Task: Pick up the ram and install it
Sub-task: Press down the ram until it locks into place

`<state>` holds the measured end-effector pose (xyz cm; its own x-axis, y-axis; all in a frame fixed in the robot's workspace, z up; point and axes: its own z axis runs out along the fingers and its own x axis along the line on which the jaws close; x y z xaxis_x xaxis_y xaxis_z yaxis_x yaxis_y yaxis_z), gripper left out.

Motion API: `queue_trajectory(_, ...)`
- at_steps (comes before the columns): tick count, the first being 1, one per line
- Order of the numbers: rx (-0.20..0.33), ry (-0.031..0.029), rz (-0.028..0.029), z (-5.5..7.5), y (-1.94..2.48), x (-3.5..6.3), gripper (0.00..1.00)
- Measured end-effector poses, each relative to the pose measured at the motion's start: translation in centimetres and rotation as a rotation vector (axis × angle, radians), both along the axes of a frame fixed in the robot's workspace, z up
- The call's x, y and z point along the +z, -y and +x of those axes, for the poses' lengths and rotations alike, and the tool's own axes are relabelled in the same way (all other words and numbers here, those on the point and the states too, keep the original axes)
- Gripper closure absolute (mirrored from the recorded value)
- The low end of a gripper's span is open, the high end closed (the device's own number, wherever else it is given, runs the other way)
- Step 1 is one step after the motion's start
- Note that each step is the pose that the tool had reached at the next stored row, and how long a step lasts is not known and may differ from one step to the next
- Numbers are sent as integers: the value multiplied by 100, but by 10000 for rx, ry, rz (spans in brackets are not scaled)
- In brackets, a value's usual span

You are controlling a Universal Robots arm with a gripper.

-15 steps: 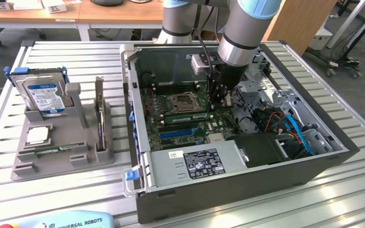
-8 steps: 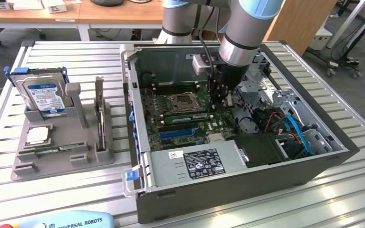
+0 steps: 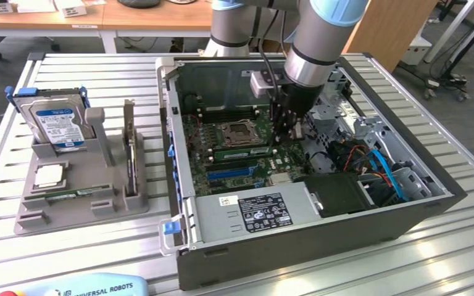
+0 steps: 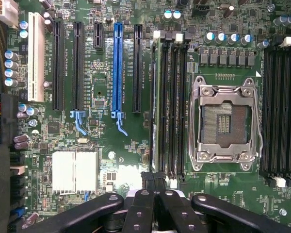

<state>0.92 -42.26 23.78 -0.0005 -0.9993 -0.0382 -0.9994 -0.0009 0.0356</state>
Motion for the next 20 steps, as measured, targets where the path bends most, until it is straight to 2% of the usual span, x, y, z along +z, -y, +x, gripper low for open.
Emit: queue_trajectory(20,0,0,1,0,-23,-20,90)
